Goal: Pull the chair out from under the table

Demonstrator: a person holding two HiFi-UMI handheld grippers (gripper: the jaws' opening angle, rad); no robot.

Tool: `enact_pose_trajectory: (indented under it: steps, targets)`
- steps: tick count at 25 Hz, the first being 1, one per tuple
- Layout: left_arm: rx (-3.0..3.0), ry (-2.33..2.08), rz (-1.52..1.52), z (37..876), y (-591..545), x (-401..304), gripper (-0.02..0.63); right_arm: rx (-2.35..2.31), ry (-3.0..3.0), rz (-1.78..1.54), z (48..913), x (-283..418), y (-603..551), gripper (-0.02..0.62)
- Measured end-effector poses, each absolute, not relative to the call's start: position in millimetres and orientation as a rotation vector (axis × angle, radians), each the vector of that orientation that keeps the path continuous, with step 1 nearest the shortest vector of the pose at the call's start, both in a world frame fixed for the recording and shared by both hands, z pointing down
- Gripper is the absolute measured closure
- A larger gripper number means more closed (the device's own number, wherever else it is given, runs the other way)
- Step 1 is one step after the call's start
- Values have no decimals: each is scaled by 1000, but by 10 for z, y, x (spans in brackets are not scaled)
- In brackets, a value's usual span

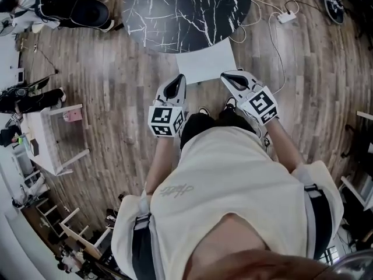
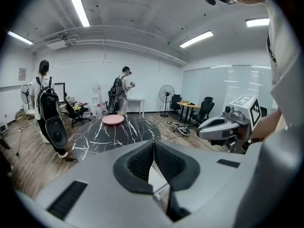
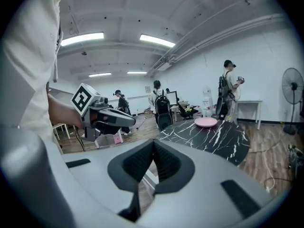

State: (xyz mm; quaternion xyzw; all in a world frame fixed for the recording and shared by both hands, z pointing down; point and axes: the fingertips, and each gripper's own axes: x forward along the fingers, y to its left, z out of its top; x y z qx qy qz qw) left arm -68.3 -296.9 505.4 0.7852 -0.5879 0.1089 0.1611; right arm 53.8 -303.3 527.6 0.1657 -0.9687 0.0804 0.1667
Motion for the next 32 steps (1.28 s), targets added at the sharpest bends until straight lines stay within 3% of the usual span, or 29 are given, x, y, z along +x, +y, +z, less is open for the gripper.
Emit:
enact_pose_trajectory:
  steps: [6, 12, 17, 19, 20, 32]
  targets:
    - [2258, -1669, 257, 5091, -3003, -733, 588, 486, -2722, 162, 5228, 395, -3058, 595]
    - [2382, -1518, 465, 5267, -2991, -701, 586, 478, -2671, 146, 5252, 246, -3026, 577]
    - [2424, -1371, 599, 5508, -2903, -652, 562, 408, -2631, 116, 5340, 112, -2984, 500]
    - [2435, -1299, 679, 5636, -2891, -610, 474, 350, -2583, 109, 5464, 72, -2939, 466]
    - [2444, -1260, 725, 5698, -2883, -587, 465, 318, -2555, 102, 5544, 55, -2915, 452]
    - [2511, -755, 1438, 6597, -2781, -393, 462, 53, -2245, -157, 6316, -208, -2872, 436]
